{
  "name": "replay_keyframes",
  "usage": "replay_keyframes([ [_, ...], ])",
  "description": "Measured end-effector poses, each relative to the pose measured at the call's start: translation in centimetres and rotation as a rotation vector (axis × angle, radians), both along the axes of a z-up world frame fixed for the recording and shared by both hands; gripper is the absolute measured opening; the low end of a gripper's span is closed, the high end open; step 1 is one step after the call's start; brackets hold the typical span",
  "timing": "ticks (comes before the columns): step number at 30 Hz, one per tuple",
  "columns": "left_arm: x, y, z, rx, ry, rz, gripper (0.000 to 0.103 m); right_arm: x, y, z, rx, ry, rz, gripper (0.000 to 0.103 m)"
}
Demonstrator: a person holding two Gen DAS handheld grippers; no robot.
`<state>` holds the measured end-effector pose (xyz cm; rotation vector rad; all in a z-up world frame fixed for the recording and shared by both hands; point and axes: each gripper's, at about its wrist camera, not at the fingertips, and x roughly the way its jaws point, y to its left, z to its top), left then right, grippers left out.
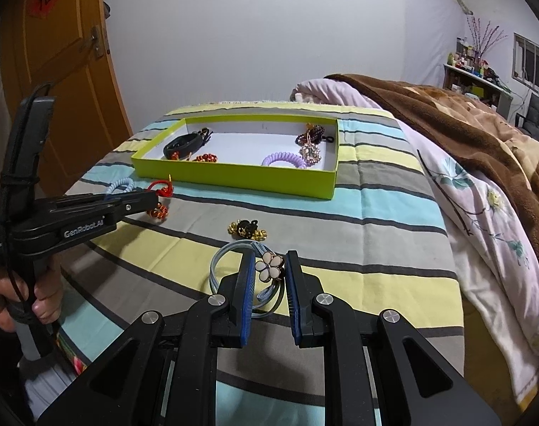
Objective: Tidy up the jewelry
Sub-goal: 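Carry the red tassel and flower hair tie with both grippers into the box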
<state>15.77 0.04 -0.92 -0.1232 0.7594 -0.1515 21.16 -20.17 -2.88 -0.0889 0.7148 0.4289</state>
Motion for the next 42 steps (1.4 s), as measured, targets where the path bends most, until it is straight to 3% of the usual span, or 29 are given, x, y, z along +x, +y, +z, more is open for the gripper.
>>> replay_keyframes([
  [11,-2.7,0.1,2.9,-0.002,-0.081,-0.02,0.007,-1.3,0.1,1.8,0.014,-0.036,-0.003,0.017],
  [23,-3.5,0.8,4.1,-0.005,-0.112,-0.013,0.007,-1.6,0.7,3.2,0.023,-0.067,0.005,0.017],
  [42,0.6,0.8,5.4,0.014,-0.141,-0.022,0.007,2.2,1.4,4.2,-0.001,-0.105,0.002,0.017],
])
